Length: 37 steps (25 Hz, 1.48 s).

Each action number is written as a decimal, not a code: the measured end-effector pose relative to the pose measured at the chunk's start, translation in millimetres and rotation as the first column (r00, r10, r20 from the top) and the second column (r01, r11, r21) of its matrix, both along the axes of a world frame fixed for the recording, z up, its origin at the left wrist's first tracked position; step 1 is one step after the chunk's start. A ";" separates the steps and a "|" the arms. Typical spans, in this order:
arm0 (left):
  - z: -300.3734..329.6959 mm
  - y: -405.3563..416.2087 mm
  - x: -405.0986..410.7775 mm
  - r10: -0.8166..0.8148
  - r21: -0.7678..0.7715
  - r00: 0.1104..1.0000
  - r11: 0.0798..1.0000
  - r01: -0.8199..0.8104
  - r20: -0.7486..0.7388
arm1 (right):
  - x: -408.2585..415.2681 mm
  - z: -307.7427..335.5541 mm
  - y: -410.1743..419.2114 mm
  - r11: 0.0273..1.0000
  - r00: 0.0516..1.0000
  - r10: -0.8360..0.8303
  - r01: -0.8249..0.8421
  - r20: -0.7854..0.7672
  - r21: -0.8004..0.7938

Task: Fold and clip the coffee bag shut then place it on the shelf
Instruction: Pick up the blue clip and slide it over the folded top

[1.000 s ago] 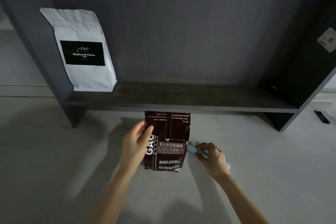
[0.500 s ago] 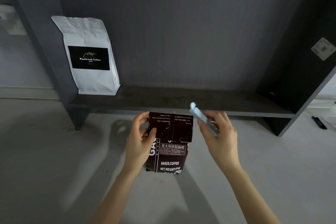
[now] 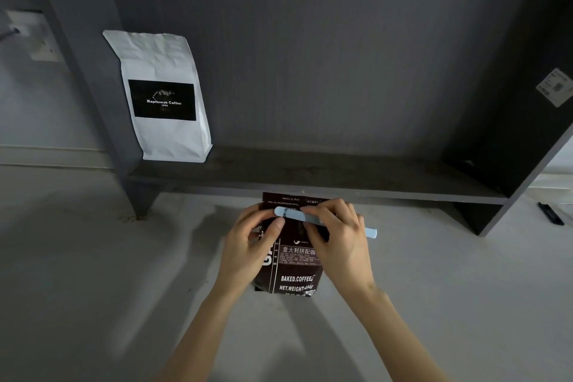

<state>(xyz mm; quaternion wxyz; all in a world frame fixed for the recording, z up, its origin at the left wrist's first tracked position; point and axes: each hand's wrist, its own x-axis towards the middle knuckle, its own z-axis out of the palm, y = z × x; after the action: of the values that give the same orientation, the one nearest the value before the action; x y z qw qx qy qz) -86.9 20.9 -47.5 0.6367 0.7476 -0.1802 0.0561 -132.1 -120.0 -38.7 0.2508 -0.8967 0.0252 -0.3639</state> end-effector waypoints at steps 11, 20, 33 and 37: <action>7.8 -0.8 -0.2 0.092 0.002 0.990 0.996 -0.092 -0.103 | -4.7 -8.2 3.3 0.998 0.997 0.066 -0.066 0.050 -0.019; 9.2 0.0 1.5 0.150 0.011 0.965 0.988 -0.152 -0.215 | -12.5 -5.5 8.9 0.983 0.982 0.176 -0.179 0.067 0.042; 8.3 6.5 2.4 0.127 -0.066 0.958 0.987 -0.148 -0.256 | -29.9 -7.7 -45.7 0.974 0.978 0.177 -0.158 -0.109 0.162; 9.5 5.8 2.2 0.134 -0.051 0.958 0.987 -0.151 -0.254 | -40.9 -2.4 -49.6 0.937 0.952 0.264 -0.214 -0.157 0.277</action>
<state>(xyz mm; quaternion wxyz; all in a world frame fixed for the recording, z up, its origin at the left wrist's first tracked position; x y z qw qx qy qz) -84.7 26.7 -38.0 0.6745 0.7370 -0.0422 0.0136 -172.9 -169.7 -41.1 0.4039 -0.8837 -0.0134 -0.2361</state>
